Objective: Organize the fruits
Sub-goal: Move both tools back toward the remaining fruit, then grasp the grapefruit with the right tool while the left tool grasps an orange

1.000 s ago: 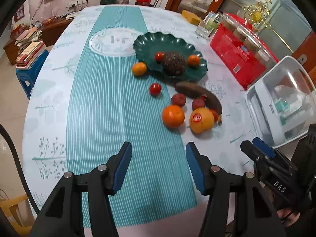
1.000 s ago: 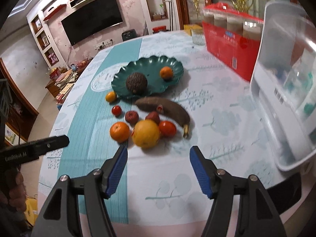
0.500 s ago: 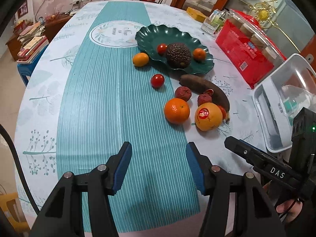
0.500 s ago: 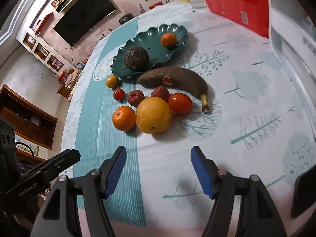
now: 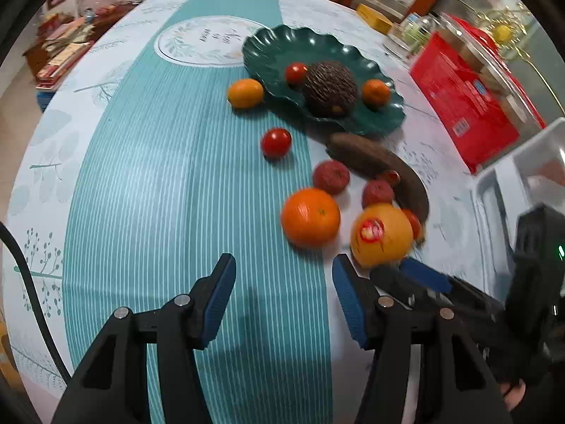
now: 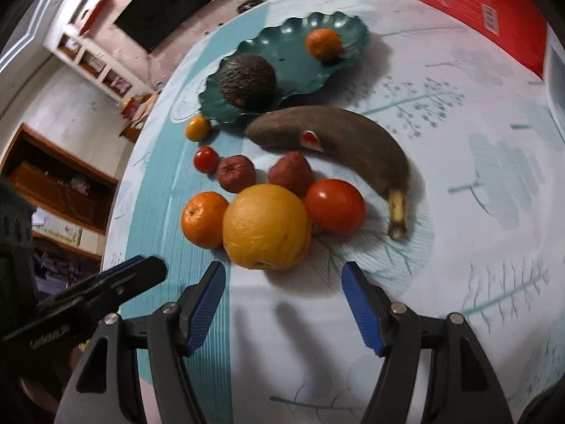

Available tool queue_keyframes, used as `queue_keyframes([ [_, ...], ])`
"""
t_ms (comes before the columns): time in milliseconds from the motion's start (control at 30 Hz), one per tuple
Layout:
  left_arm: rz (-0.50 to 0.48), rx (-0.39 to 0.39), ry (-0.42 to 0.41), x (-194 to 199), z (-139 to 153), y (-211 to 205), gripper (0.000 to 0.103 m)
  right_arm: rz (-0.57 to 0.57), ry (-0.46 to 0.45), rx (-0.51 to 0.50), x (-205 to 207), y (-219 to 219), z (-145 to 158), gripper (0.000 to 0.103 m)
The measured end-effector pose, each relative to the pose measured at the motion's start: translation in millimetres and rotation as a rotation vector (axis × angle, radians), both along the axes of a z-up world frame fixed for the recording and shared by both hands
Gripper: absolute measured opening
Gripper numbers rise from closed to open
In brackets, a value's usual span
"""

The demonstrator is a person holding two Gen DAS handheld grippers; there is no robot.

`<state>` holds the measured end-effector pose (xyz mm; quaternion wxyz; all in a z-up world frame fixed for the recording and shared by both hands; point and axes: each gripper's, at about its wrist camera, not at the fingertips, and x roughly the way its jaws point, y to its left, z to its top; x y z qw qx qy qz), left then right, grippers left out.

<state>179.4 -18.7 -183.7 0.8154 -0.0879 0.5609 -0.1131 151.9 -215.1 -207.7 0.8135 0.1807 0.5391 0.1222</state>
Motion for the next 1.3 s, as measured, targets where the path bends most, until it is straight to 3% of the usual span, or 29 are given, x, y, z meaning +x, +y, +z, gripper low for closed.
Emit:
queue_keyframes([
  [300,0.074,-0.01,0.002,15.9,-16.0,-13.2,0.056,0.096,-0.091,-0.029,10.9,10.5,-0.5,0.07],
  [667,0.047,-0.004,0.013,31.9,-23.7,-31.8,0.056,0.151,-0.175,-0.091,19.0,19.7,-3.0,0.069],
  [800,0.036,-0.004,0.031,38.3,-30.0,-37.7,0.05,0.174,-0.181,-0.115,19.1,21.8,-3.3,0.056],
  [867,0.022,-0.008,0.045,40.9,-33.1,-41.2,0.045,0.179,-0.176,-0.112,19.7,20.5,-3.1,0.055],
  [1300,0.03,-0.037,0.055,34.6,-29.5,-28.9,0.043,0.162,-0.153,-0.134,11.7,20.9,0.3,0.053],
])
